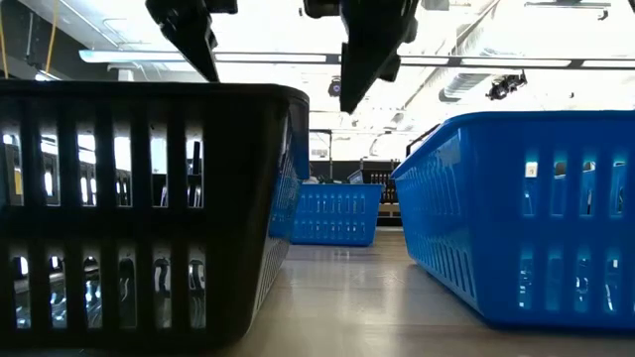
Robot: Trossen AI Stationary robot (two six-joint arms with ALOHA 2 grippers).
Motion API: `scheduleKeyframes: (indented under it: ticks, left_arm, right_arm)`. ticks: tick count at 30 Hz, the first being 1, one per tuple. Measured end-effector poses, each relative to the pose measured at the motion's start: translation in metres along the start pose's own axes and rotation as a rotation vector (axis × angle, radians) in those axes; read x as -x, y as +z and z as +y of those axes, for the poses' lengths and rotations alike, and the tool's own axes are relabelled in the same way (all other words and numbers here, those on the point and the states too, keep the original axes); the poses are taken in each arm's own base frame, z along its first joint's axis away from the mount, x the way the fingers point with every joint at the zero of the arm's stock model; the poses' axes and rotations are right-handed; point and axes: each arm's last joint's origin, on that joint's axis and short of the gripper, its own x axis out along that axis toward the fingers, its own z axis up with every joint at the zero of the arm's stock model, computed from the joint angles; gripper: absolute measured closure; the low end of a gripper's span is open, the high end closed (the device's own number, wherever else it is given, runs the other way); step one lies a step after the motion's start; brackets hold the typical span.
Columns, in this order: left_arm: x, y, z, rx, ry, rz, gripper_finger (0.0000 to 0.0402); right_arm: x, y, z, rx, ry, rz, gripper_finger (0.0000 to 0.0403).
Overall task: Stack baskets on shelf by color
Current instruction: Put the middle blue basket on the shelf
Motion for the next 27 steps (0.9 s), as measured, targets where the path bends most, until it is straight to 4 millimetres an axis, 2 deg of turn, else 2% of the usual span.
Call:
scheduleKeyframes:
  ticks: [7, 15, 27]
  left_arm:
    - [0.014, -0.006, -0.017, 0.010, -0.042, -0.023, 0.0261]
    - [0.018, -0.006, -0.027, -0.017, -0.042, -0.035, 0.0263]
    - [0.018, -0.007, -0.029, -0.021, -0.044, -0.037, 0.0264]
  right_arm:
    - [-0.030, -0.001, 0.001, 0.032, -0.033, 0.056, 0.0320]
    - [-0.053, -0.004, 0.001, 0.036, -0.055, 0.104, 0.0320]
    - [-0.054, -0.003, -0.001, -0.025, -0.124, 0.082, 0.0320]
